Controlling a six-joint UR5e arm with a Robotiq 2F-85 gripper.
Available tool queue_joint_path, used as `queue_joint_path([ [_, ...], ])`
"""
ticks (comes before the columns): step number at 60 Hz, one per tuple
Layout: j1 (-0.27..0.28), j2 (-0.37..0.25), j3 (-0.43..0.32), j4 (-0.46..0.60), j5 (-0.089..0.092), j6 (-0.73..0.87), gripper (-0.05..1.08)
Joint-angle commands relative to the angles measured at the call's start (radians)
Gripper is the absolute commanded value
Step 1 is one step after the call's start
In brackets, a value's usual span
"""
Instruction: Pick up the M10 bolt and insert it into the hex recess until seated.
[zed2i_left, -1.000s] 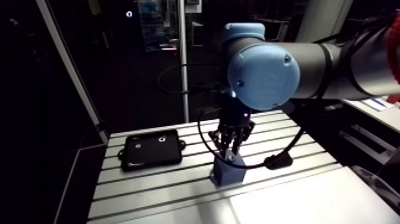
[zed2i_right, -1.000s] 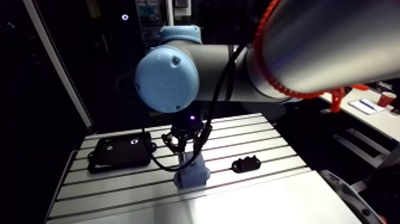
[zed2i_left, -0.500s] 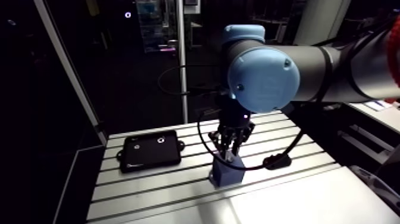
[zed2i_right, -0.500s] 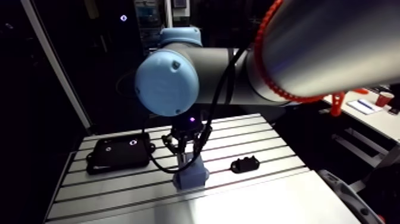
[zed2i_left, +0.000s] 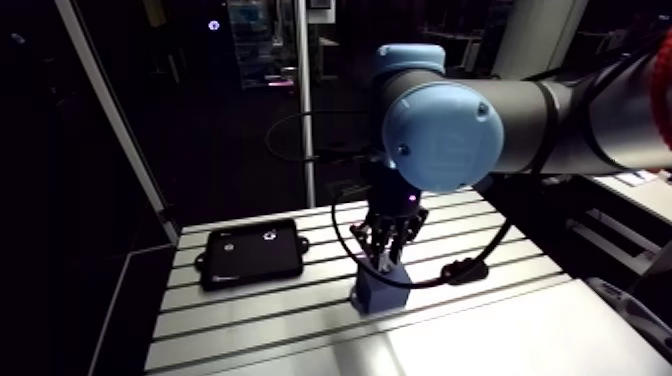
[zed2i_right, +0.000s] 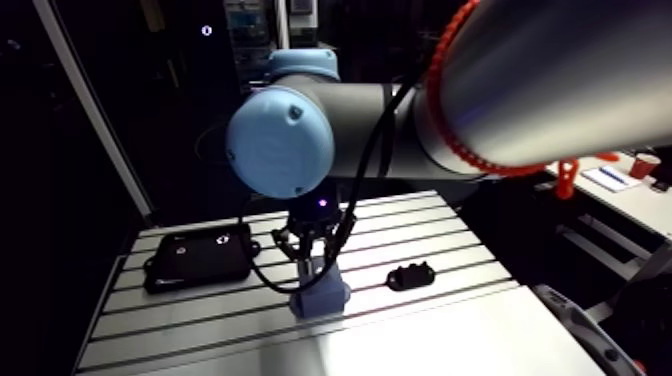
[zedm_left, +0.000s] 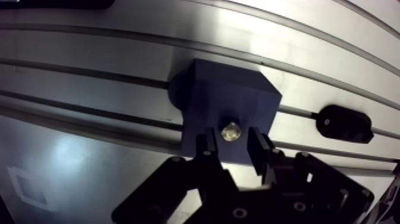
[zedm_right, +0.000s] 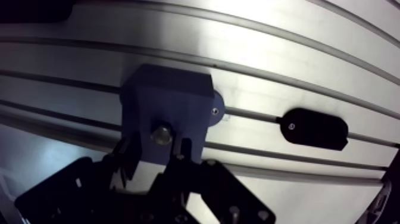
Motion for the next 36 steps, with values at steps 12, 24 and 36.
queue_joint_path([
  [12,-0.001,0.004,0.004,-0.001,-0.003,0.000,0.58],
  [24,-0.001,0.006,0.006,-0.001,-0.003,0.000,0.59],
  [36,-0.001,0.008,0.006,-0.001,-0.003,0.000,0.59],
])
